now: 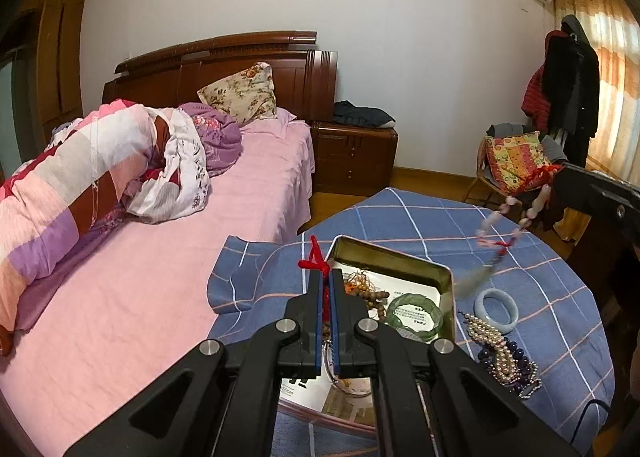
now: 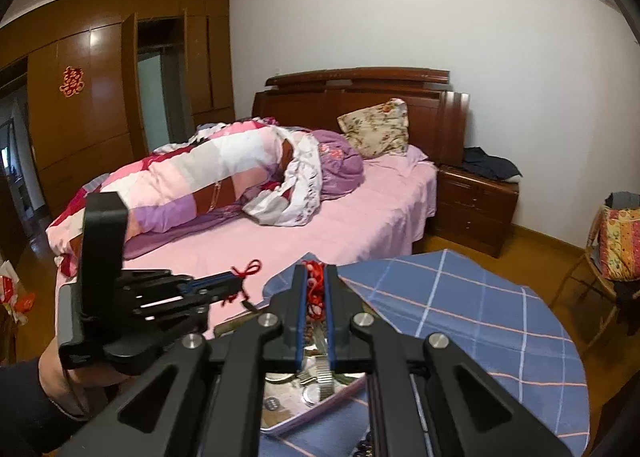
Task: Organize jewelry
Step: 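Open left tool over the tin while right tool lowers and releases the pendant necklace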
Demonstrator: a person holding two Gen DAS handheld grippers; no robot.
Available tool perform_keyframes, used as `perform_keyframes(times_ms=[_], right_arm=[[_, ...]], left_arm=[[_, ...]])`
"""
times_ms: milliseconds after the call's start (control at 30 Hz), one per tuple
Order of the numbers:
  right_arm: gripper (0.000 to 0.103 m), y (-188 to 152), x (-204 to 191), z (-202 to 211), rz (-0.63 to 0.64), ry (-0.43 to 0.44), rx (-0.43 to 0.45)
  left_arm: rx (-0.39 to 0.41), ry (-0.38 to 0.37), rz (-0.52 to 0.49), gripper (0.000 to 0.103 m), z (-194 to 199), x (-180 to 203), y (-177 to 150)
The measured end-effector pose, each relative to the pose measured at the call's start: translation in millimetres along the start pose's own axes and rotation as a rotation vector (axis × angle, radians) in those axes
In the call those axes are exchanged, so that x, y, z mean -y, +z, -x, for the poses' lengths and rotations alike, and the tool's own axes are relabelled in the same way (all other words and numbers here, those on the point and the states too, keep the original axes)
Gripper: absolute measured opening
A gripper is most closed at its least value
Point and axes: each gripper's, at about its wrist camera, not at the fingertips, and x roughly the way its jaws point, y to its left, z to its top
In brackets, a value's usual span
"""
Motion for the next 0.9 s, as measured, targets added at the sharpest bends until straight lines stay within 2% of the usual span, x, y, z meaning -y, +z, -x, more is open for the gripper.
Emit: perform_keyframes(times_ms=[267, 900], right_arm=[[0.009, -5, -11, -14, 0.012, 0.043, -0.028], [0.009, -23, -10, -35, -0.018, 0.077, -0.099]], left_arm=[[-0.024, 0.001, 0.01, 0.002, -9, -6, -5], [-0.076, -0.02, 0.0, 0.002, -28, -4, -14]])
